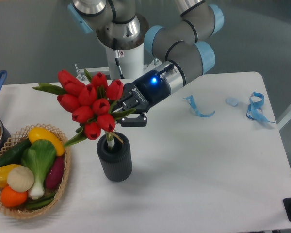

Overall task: Insert the flowers into the vase
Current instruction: 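Lower the tulip stems into the grey vase opening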

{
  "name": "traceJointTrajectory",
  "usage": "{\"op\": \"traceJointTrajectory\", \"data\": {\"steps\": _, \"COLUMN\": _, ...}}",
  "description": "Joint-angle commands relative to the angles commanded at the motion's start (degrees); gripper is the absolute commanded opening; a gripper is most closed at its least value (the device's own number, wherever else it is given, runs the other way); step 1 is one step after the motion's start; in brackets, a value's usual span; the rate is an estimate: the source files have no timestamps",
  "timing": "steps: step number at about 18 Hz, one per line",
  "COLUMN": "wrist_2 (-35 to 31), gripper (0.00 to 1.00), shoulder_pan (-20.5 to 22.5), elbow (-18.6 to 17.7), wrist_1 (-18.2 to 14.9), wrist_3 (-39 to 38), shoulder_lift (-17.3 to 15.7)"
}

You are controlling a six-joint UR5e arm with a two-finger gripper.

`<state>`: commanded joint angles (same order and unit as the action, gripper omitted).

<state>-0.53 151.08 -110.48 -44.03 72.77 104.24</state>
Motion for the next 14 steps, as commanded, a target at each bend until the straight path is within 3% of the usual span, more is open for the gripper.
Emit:
{"op": "traceJointTrajectory", "data": {"steps": 6, "wrist_2": -2.81, "gripper": 0.19, "shoulder_pan": 0.09, "elbow": -1.58, "wrist_1": 0.09, "wrist_3": 1.75, "shoulder_lift": 1.84}}
{"op": "traceJointTrajectory", "data": {"steps": 14, "wrist_2": -3.25, "gripper": 0.22, "shoulder_pan": -0.09, "elbow": -5.18, "wrist_1": 0.18, "wrist_3": 10.27, "shoulder_lift": 4.92}}
